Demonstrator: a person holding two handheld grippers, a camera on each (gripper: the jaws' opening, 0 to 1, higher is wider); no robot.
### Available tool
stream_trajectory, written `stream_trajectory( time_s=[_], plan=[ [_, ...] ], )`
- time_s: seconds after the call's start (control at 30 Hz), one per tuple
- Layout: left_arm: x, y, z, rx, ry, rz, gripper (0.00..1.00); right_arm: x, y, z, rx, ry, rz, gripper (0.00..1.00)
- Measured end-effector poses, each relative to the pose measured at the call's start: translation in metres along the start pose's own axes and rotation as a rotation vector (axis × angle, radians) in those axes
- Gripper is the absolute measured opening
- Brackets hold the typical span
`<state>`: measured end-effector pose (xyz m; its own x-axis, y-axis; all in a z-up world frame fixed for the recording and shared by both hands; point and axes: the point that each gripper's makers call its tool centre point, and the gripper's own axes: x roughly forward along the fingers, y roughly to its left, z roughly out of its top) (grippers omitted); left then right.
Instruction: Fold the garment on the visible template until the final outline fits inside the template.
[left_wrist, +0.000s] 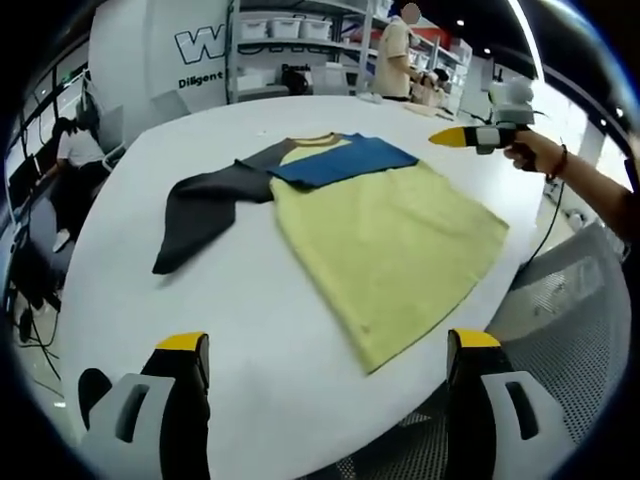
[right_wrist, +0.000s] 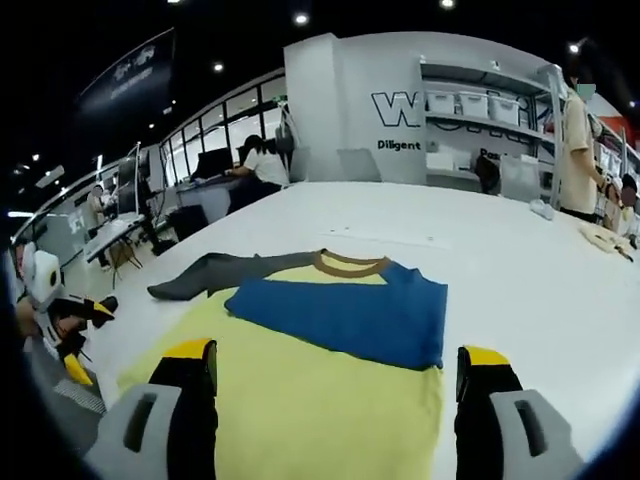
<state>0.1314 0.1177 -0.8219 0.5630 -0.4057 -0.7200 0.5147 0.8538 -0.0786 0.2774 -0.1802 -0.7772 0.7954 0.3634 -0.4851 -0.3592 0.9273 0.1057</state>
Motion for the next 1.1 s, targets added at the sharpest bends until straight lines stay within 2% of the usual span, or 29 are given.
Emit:
stream_trajectory(
  time_s=[0.2,0.23,0.3,0.43,0.7,0.93,1.1],
  plan=[
    [-0.001,0.001,0.0,-0.008,-0.002,-0.002,0.95,-0.01,0.013,0.002,-0.034,-0.002,0.022,0.99],
    [-0.002,0.007,0.003,-0.013,-0.013,0.012,0.95,-0.02,0.021,0.001,-0.054,-0.001,0.047,0.99],
    [-0.002,0.012,0.004,-0.016,-0.011,0.018,0.95,-0.032,0.027,0.003,-0.036,-0.017,0.089,0.99],
    [-0.004,0.025,0.011,-0.016,-0.019,0.032,0.94,-0.049,0.032,0.002,-0.068,-0.013,0.109,0.99],
    [-0.007,0.053,0.022,-0.022,-0.03,0.06,0.94,-0.064,0.035,-0.005,-0.116,-0.002,0.103,0.99],
    [-0.007,0.069,0.033,-0.084,-0.066,0.054,0.9,-0.072,0.043,-0.007,-0.141,0.003,0.123,0.99],
    [-0.004,0.085,0.036,-0.073,-0.068,0.076,0.87,-0.078,0.052,-0.01,-0.123,-0.001,0.153,0.99]
  ],
)
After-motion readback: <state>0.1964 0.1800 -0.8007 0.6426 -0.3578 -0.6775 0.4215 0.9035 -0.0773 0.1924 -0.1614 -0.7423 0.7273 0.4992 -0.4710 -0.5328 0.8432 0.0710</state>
